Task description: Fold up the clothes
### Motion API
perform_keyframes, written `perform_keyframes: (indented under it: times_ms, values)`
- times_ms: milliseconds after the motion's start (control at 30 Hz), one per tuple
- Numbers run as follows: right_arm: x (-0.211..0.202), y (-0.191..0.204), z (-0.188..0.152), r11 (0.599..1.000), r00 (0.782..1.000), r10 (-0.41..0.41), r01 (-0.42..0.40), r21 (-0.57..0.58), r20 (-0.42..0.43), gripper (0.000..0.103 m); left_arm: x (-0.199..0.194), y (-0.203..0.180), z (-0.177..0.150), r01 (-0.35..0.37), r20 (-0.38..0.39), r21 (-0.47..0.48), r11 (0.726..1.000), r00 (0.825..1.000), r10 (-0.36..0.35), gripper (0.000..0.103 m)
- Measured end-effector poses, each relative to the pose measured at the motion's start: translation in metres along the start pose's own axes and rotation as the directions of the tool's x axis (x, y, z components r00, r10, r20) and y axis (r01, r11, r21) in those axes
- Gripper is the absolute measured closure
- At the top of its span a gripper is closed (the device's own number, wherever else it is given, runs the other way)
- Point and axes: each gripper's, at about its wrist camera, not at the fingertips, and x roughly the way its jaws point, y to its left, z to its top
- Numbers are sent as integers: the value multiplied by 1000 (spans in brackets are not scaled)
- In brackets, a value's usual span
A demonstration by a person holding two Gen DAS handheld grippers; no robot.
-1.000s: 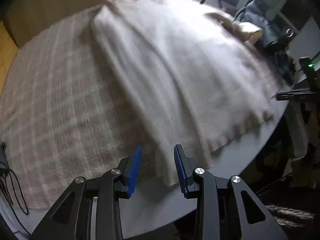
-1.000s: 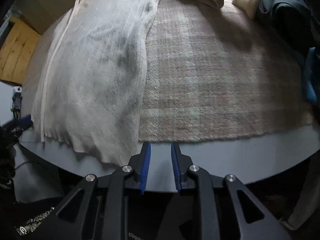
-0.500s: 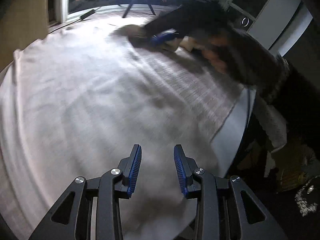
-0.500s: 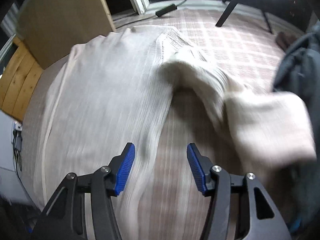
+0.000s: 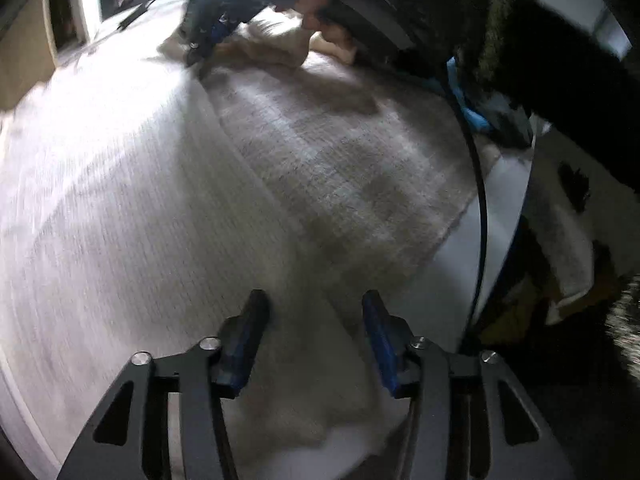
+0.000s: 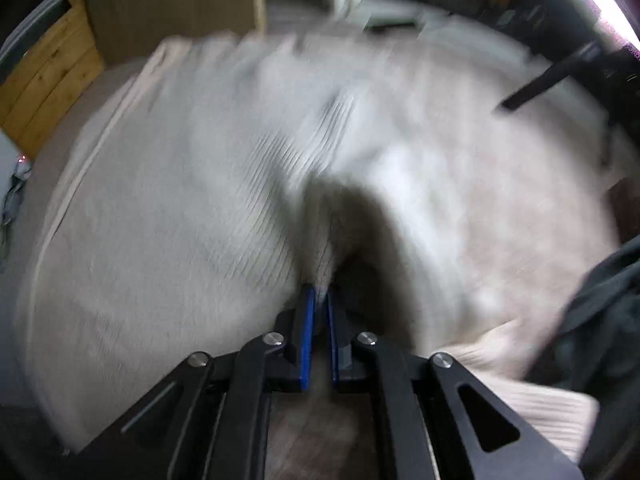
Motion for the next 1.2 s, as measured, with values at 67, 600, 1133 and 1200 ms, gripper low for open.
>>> perform_keyframes:
  times_ms: [67,600,1133,1200]
  values:
    - [-13,6,-4,998,999,-44,45,-33,15,84,-20,15,-4,-40,43,-76,996,998,43,69]
    - [-43,62,-35,987,998,67,-65,-149,7,68,-87,91,-72,-241,71,-404,883,954,293,69]
    - [-111,188,58,923,939,318,-275,-268,131,48,-123,192,-178,-290,-31,-697,656,926,376,61]
    - [-98,221,82,919,938,325,-285,-272,117,48,-122,197,-179,-270,-10,-704,657,929,371,61]
